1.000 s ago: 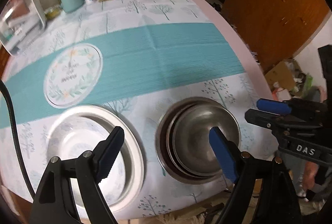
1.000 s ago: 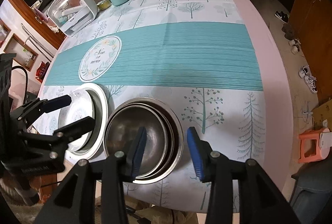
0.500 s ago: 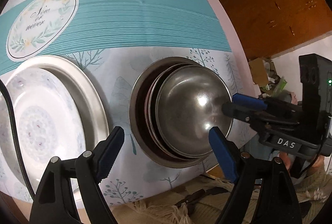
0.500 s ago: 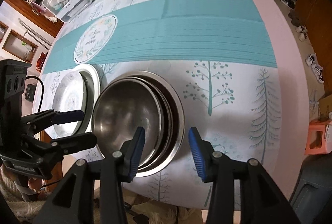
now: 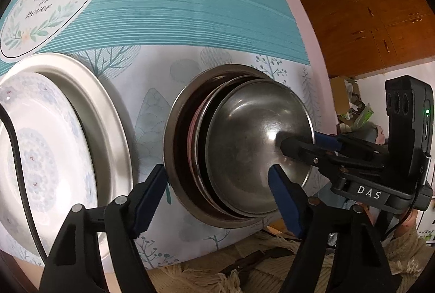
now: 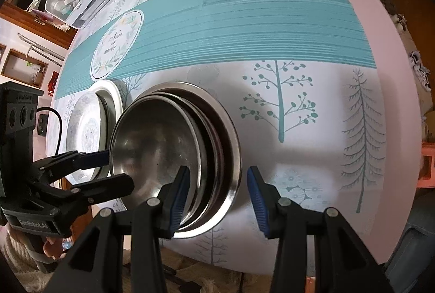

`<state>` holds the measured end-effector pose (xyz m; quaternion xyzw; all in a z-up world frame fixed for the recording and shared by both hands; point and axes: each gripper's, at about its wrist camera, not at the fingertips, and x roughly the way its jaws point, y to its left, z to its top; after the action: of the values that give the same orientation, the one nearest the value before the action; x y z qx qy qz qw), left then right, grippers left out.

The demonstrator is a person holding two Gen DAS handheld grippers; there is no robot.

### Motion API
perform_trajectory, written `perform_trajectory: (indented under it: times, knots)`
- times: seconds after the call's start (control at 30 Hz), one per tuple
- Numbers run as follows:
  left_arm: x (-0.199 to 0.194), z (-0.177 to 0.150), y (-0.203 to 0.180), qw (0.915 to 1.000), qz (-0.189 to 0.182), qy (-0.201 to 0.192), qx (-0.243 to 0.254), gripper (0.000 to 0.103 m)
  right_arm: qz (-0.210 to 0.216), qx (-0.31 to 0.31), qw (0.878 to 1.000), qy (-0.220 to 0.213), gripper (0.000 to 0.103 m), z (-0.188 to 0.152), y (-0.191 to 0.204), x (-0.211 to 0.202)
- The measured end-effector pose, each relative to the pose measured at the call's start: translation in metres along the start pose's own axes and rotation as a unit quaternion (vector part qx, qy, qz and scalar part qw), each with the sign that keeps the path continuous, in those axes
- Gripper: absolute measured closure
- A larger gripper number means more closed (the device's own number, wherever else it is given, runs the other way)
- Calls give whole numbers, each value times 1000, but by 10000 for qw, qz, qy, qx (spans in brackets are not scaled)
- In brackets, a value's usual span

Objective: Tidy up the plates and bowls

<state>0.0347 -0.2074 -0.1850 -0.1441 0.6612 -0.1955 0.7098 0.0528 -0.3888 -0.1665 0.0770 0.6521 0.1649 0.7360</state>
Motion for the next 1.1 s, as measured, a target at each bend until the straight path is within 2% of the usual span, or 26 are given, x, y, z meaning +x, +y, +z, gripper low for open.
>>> perform_trajectory:
  times: [0.23, 0.37, 0.87, 1.1]
  knots:
    - [8, 1, 5, 9996, 72, 144, -226, 53, 77, 62, 9997, 213, 59, 3, -1, 9]
    - [16, -1, 7, 9991, 140, 271, -289, 61, -22, 5, 9997, 253, 69, 3, 2, 11]
    - [26, -2, -6, 9984, 260, 349, -367, 62, -119, 73, 9994, 312, 73, 2, 2, 5]
    - [4, -7, -11, 9986, 299, 67, -423, 62, -73, -52, 9998, 185, 73, 3, 14, -11]
